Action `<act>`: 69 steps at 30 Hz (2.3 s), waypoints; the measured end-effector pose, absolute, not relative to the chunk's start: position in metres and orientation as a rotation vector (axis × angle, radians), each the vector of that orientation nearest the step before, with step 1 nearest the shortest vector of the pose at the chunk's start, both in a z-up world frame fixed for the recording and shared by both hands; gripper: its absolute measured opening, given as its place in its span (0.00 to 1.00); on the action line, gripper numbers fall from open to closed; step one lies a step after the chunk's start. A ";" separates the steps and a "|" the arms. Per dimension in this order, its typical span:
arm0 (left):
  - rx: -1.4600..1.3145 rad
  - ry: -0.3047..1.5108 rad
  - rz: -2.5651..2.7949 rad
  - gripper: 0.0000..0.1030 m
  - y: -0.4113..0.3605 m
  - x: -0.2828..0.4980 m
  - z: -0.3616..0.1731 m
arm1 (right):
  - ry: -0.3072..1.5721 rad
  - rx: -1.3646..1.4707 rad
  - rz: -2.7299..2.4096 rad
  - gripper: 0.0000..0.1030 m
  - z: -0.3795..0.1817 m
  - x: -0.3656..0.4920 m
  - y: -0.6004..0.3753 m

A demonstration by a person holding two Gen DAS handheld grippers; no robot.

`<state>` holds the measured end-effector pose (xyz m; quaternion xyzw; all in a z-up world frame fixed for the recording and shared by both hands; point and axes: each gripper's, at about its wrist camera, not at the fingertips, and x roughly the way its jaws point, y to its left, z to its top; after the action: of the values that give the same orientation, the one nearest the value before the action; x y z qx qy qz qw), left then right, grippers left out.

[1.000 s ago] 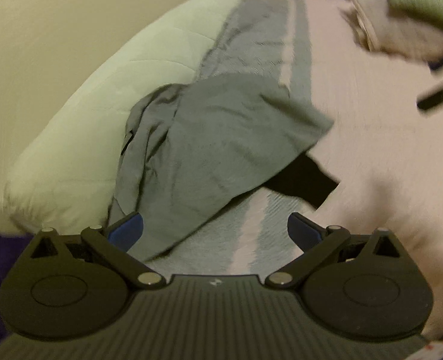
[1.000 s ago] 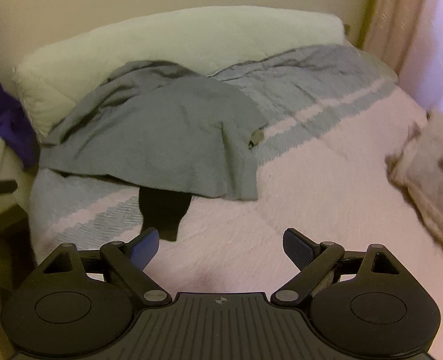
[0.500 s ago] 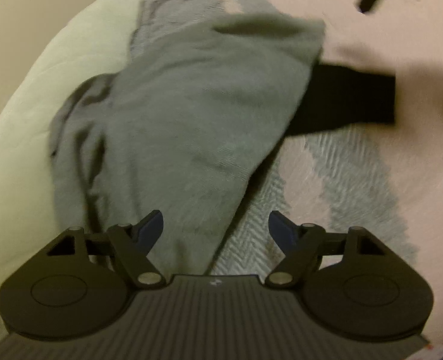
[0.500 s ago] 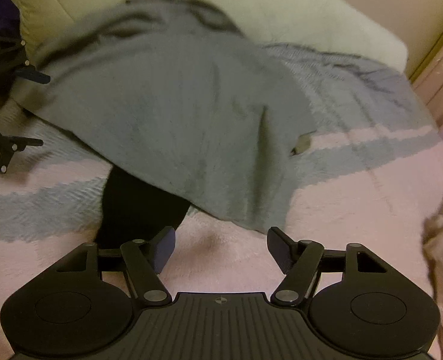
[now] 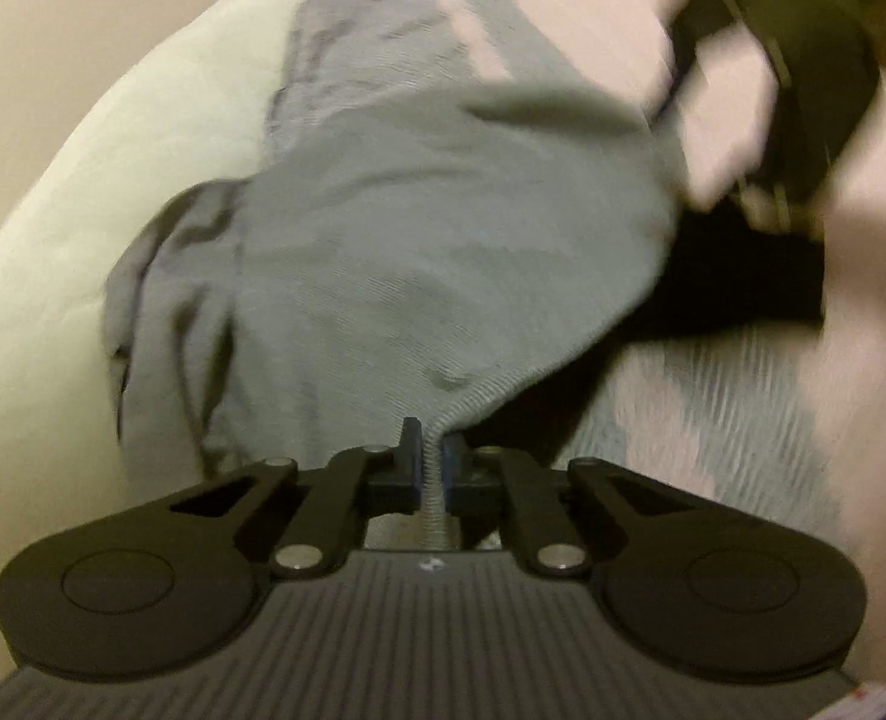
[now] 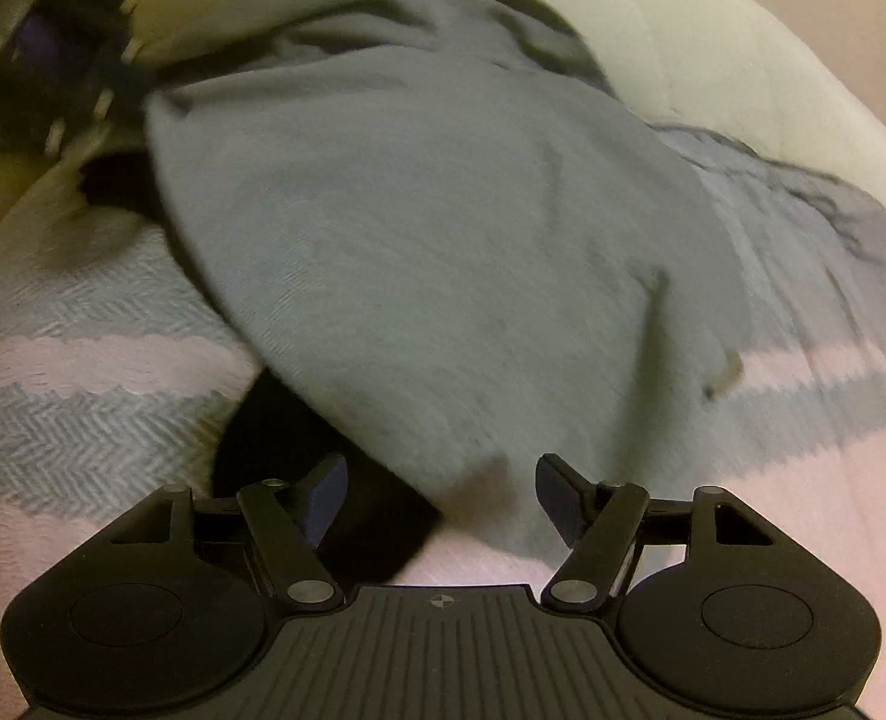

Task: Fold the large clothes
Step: 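Reach both grippers to the grey skirt and close on its edges, then lift the grey skirt with both grippers and shake it out in the air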

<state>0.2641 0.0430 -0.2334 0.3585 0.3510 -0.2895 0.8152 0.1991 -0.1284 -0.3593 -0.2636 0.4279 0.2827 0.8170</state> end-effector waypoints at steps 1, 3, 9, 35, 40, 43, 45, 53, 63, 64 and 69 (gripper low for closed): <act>0.708 0.770 -0.613 0.05 0.047 0.272 -0.223 | 0.901 -0.567 0.618 0.66 -0.360 0.200 -0.125; 0.641 0.786 -0.597 0.04 0.053 0.285 -0.206 | 0.872 -0.579 0.629 0.67 -0.360 0.203 -0.118; 0.552 0.795 -0.587 0.04 0.059 0.310 -0.181 | 0.799 -0.681 0.626 0.67 -0.378 0.213 -0.103; 0.561 0.522 -0.891 0.02 -0.066 0.130 -0.046 | 0.568 -0.604 0.130 0.00 -0.123 0.073 -0.285; 0.488 0.563 -1.008 0.02 -0.119 0.057 -0.050 | 0.631 -0.568 0.015 0.00 -0.116 0.000 -0.339; 0.476 0.581 -1.102 0.02 -0.144 0.021 -0.051 | 0.665 -0.543 -0.072 0.00 -0.114 -0.046 -0.362; 0.471 0.587 -1.183 0.01 -0.159 0.005 -0.051 | 0.681 -0.511 -0.147 0.00 -0.108 -0.076 -0.374; 0.459 0.494 -1.582 0.01 -0.199 -0.053 -0.007 | 0.679 -0.507 -0.452 0.00 -0.036 -0.204 -0.381; 0.177 0.361 -1.962 0.01 -0.207 -0.120 0.095 | 0.622 -0.847 -0.619 0.00 0.120 -0.312 -0.354; 0.140 0.359 -1.975 0.01 -0.209 -0.122 0.104 | 0.610 -0.874 -0.614 0.00 0.133 -0.311 -0.355; -0.013 0.398 -1.931 0.01 -0.236 -0.106 0.132 | 0.582 -0.983 -0.486 0.00 0.170 -0.267 -0.387</act>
<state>-0.1056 -0.2356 0.1316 -0.0053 0.1685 -0.8166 0.5520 -0.2667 -0.3866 0.1697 -0.4606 0.2728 -0.2277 0.8134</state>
